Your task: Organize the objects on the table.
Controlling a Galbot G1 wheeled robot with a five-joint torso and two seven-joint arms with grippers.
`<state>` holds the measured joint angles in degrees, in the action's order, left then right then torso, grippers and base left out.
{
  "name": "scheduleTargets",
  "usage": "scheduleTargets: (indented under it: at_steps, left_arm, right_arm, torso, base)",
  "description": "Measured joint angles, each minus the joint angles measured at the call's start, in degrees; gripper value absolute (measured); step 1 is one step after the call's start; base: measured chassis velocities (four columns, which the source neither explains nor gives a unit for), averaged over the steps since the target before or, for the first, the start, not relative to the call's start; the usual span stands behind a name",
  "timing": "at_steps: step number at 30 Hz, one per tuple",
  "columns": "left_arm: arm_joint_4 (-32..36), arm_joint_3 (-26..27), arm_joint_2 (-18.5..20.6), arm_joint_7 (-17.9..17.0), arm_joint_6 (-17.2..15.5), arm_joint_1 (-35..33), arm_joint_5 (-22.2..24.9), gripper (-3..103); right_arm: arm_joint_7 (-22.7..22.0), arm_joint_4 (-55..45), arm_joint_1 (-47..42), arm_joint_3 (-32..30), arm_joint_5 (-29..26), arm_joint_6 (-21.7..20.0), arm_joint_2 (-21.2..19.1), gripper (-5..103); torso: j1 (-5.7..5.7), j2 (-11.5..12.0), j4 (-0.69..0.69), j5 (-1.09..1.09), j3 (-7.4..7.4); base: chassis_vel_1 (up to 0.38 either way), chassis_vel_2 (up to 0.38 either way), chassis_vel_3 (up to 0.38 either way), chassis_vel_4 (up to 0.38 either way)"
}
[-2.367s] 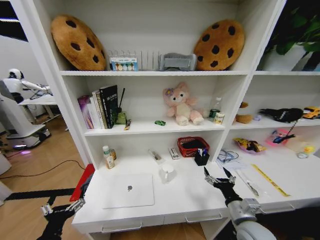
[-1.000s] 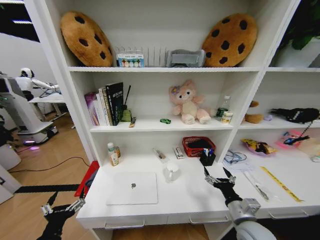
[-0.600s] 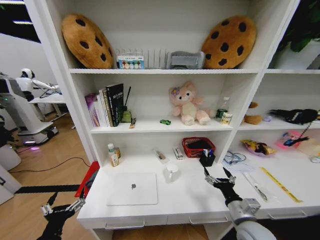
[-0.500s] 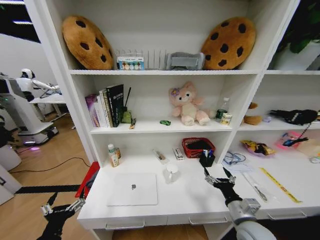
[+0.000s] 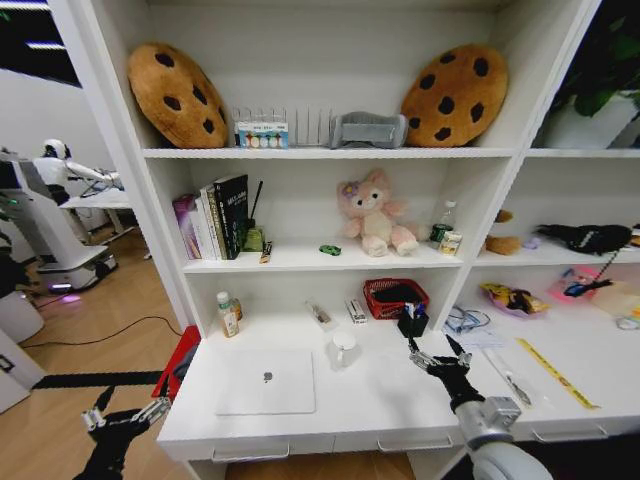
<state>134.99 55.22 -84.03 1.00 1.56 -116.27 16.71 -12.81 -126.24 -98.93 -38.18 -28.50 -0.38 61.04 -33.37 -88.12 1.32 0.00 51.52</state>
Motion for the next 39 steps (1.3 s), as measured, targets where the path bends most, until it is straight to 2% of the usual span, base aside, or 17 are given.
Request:
scheduleTargets:
  at_steps: [10,19,24,26,28,31,34,35,36,37,39]
  left_arm:
    - [0.0,0.0,0.0,0.0,0.0,0.0,0.0,100]
    - [0.0,0.01,0.0,0.0,0.0,0.01,0.0,100]
    - [0.0,0.01,0.0,0.0,0.0,0.0,0.0,100]
    - [0.0,0.0,0.0,0.0,0.0,0.0,0.0,100]
    - [0.0,0.01,0.0,0.0,0.0,0.0,0.0,100]
    - [0.0,0.01,0.0,0.0,0.0,0.0,0.0,100]
    - [0.0,0.01,0.0,0.0,0.0,0.0,0.0,100]
    - [0.0,0.01,0.0,0.0,0.0,0.0,0.0,100]
    - [0.0,0.01,0.0,0.0,0.0,-0.01,0.0,100]
    - [0.0,0.02,-0.01,-0.01,0.0,-0.02,0.0,100]
    - [-0.01,0.03,0.0,-0.05,0.0,-0.02,0.0,100]
  right_arm:
    - [0.0,0.0,0.01,0.0,0.0,0.0,0.0,100]
    - [0.0,0.0,0.01,0.0,0.0,0.0,0.0,100]
    - [0.0,-0.01,0.01,0.0,0.0,0.0,0.0,100]
    - [0.0,0.0,0.01,0.0,0.0,0.0,0.0,100]
    - [0.0,-0.01,0.01,0.0,0.0,0.0,-0.01,100]
    - [-0.01,0.0,0.0,0.0,0.0,0.0,0.0,100]
    - [0.01,-0.01,0.0,0.0,0.0,0.0,0.0,100]
    - [0.0,0.0,-0.02,0.0,0.0,0.0,0.0,100]
    - [-0.01,0.0,-0.02,0.0,0.0,0.0,0.0,100]
    - [0.01,-0.02,-0.02,0.01,0.0,0.0,0.0,100]
    - [0.01,-0.01,-0.01,0.01,0.0,0.0,0.0,100]
  torso:
    - [0.03,0.16,0.0,0.0,-0.07]
    - [0.15,0.3,0.0,0.0,-0.17]
    - [0.16,0.36,-0.01,-0.03,-0.2]
    - [0.16,0.37,0.0,0.04,-0.2]
    - [0.16,0.4,0.0,-0.02,-0.2]
    - [0.2,0.4,0.0,0.01,-0.24]
    - [0.2,0.42,-0.02,-0.04,-0.24]
    - [0.23,0.41,0.02,0.04,-0.25]
    - [0.28,0.39,0.02,0.02,-0.28]
    - [0.28,0.4,-0.03,-0.04,-0.28]
    - [0.27,0.42,-0.03,-0.03,-0.28]
  base:
    - [0.092,-0.02,-0.1,0.029]
    - [0.246,-0.129,-0.275,0.137]
    - [0.312,-0.249,-0.326,0.262]
    - [0.355,-0.257,-0.313,0.264]
    - [0.365,-0.3,-0.384,0.315]
    - [0.378,-0.316,-0.405,0.321]
    - [0.394,-0.299,-0.407,0.312]
    - [0.39,-0.251,-0.35,0.293]
    - [0.28,-0.251,-0.243,0.243]
    - [0.189,-0.17,-0.243,0.243]
    - [0.189,-0.17,-0.201,0.22]
